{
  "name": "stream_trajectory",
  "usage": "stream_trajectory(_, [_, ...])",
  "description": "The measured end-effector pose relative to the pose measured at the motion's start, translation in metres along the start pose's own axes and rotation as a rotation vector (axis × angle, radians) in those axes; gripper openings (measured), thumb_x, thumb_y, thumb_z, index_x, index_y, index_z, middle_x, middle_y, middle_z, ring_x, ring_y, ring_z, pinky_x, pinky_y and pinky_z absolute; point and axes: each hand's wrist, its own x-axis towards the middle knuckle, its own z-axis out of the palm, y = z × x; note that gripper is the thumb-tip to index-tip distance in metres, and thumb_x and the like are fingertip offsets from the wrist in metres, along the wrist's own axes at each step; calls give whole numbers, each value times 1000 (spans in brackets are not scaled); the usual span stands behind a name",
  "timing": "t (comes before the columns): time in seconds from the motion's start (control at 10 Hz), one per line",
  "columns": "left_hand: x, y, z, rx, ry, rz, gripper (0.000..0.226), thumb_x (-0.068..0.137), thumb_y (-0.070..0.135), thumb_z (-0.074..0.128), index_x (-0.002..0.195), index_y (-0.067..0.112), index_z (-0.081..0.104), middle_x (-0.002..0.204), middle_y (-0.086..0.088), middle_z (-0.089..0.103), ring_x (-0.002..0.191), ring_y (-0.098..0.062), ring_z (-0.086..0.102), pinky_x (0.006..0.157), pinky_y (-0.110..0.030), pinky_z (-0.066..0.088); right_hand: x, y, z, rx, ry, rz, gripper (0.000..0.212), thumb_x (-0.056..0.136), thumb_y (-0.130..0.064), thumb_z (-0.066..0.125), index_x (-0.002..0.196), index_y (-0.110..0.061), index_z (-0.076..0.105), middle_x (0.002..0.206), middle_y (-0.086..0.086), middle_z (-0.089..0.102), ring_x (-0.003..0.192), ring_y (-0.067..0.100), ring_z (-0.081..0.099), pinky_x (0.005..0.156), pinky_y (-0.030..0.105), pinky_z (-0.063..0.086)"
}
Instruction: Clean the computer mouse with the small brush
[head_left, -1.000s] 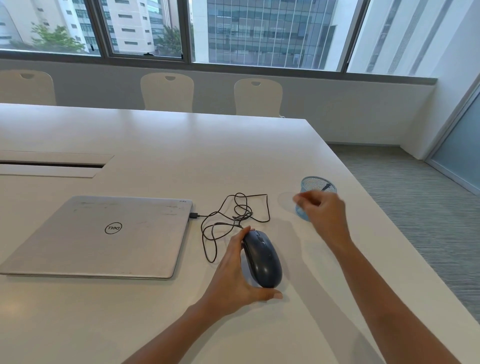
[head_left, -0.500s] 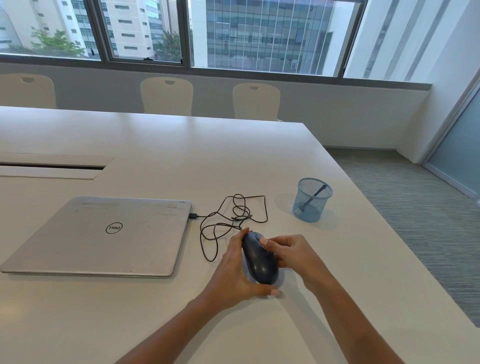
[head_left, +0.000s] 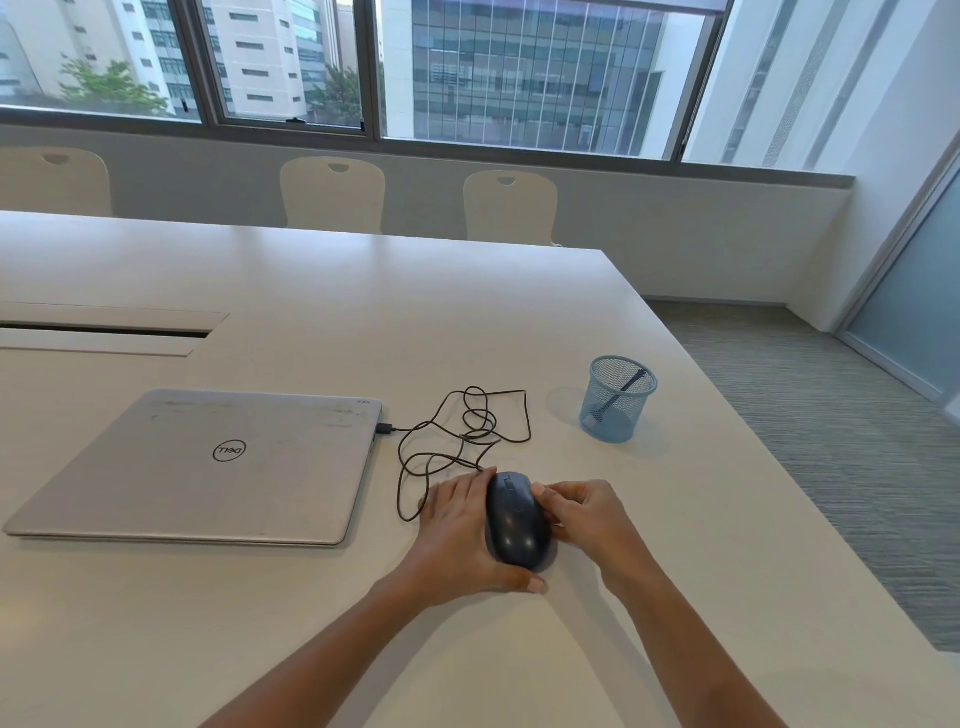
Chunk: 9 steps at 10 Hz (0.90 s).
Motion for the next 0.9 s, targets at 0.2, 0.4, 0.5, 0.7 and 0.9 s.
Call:
stream_trajectory(0.2, [-1,2,-3,18,-50,5,135,51,81,76,156,22,14,150,10,27,123,4,12,107,-23,10,-3,5,1,-48,36,-11,17,93,-26,68,88,-15,80,84,5,78,88,24,74,89,46,59])
stream_trajectory(0.4, [-1,3,-5,31,-93,-1,136,53,80,76,157,20,10,152,9,25,122,6,10,112,-27,11,-5,5,0,-66,46,-19,16,93,-25,68,92,-14,80,86,4,78,87,22,74,88,44,59])
stream_trajectory(0.5, [-4,8,-6,42,-107,-19,136,57,76,77,157,16,8,159,5,18,140,-5,8,121,-37,5,-6,4,0,-81,53,-27,17,92,-24,68,90,-13,81,81,3,77,86,23,74,88,46,59])
stream_trajectory(0.7, [-9,14,-16,-16,-53,-39,102,66,67,78,147,22,35,146,6,42,135,-15,36,111,-34,33,-4,4,-4,-113,64,-33,16,92,-27,68,87,-16,79,82,2,78,85,23,75,87,45,59])
stream_trajectory(0.9, [-9,16,-39,-12,72,-99,36,94,46,62,124,26,64,117,14,68,102,-1,62,88,-22,50,-2,-15,-12,-209,159,-92,27,93,-32,68,106,-10,77,101,6,78,93,23,73,94,43,57])
